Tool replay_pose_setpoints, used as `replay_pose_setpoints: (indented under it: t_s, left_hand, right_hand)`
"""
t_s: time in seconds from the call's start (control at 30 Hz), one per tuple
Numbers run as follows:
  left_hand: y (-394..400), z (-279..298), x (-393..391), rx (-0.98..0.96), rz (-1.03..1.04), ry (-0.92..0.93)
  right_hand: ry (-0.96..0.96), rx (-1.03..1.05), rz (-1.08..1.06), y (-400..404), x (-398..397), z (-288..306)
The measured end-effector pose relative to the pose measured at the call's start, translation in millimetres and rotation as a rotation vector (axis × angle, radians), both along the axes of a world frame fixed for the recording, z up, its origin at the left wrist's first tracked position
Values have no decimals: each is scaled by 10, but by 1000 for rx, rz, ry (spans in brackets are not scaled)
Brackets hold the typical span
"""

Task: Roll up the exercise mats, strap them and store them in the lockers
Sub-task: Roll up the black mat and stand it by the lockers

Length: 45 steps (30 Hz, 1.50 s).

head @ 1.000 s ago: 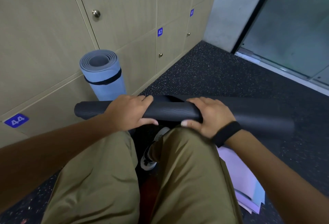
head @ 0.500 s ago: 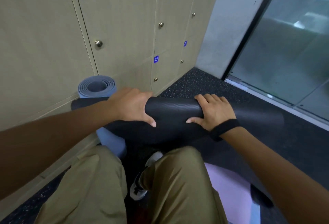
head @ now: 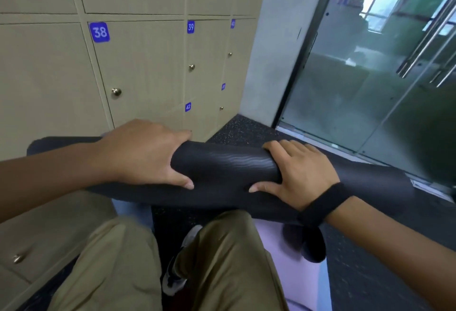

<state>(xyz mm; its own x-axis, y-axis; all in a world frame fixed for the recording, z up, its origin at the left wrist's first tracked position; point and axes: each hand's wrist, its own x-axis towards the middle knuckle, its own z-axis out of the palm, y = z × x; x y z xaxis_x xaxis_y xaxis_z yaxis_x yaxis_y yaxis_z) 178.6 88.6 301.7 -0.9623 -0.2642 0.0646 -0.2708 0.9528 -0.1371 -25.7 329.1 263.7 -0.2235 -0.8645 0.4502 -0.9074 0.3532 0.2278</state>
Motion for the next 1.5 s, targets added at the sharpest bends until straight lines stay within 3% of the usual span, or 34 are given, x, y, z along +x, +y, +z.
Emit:
replay_pose_setpoints:
  t_s: [0.33, 0.63, 0.83, 0.97, 1.03, 1.17, 1.3, 1.5]
  left_hand:
    - [376, -885, 693, 279, -77, -208]
    - [568, -1526, 941, 619, -79, -232]
    - [586, -1630, 941, 549, -58, -206]
    - [597, -1725, 976, 187, -230, 67]
    - [640, -1757, 987, 108, -217, 158]
    - [671, -1858, 980, 60, -205, 129]
    - [596, -1777, 910, 256, -171, 16]
    - [343, -1647, 684, 795, -69, -217]
  right_hand:
    - [-120, 120, 94, 494, 703, -829]
    - [-43, 203, 144, 661, 1002, -1354]
    - [-131, 273, 179, 578, 921, -1447]
    - [-329, 402, 190, 490, 821, -1321]
    - [-488, 478, 165, 453, 747, -1260]
    - [-514, 543, 188, 389, 680, -1220]
    - [-391, 429, 214, 389, 702, -1246]
    - [-200, 212, 273, 423, 753, -1390]
